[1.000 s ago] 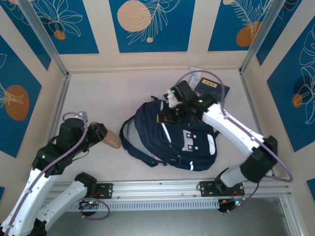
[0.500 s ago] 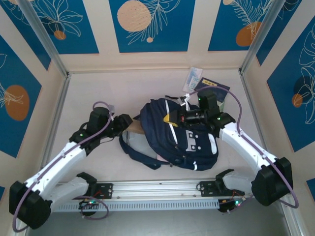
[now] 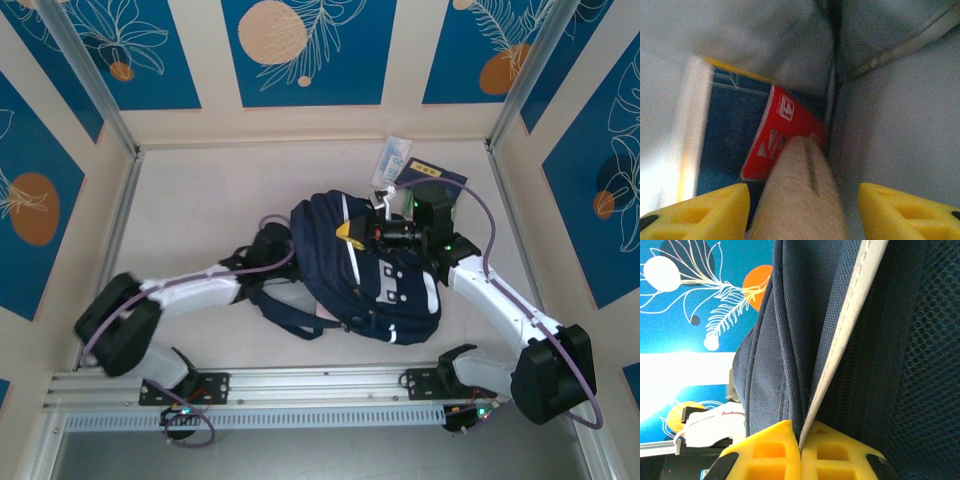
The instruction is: Pack books, pencil case, and school supplies into a backpack
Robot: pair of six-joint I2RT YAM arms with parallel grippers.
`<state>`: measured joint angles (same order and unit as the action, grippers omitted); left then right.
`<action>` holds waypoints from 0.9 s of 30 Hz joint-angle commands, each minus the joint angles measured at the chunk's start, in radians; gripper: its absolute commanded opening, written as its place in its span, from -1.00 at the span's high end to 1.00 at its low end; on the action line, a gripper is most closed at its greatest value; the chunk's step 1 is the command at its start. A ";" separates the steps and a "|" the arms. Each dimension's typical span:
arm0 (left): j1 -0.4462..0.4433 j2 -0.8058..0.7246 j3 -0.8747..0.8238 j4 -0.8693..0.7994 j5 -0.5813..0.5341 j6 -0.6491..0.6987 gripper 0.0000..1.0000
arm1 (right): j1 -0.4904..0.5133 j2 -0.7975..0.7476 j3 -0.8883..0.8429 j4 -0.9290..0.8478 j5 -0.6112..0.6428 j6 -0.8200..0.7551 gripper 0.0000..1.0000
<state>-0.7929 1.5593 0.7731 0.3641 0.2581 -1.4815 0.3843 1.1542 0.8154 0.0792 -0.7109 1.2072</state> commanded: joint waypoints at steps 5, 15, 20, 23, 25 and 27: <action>-0.036 0.225 0.081 0.358 0.169 -0.194 -1.00 | -0.011 -0.028 -0.008 0.162 -0.036 0.021 1.00; 0.083 -0.287 0.143 -0.545 0.010 0.357 -0.99 | -0.059 -0.072 -0.017 -0.029 0.007 -0.110 1.00; 0.149 -0.501 0.135 -0.949 -0.207 0.399 -0.99 | -0.037 -0.072 -0.027 -0.081 0.005 -0.172 1.00; 0.197 -0.635 0.112 -1.074 -0.331 0.396 -0.99 | 0.036 -0.051 0.003 -0.181 0.057 -0.253 1.00; 0.240 -0.701 0.108 -1.110 -0.370 0.386 -0.99 | 0.102 -0.016 0.059 -0.296 0.128 -0.328 0.46; 0.267 -0.726 0.123 -1.119 -0.377 0.395 -0.99 | 0.143 0.008 0.122 -0.402 0.218 -0.391 -0.07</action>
<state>-0.5560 0.8631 0.8848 -0.6167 -0.0193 -1.1152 0.4831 1.1488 0.8509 -0.1619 -0.5976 0.9554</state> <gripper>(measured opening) 0.997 0.406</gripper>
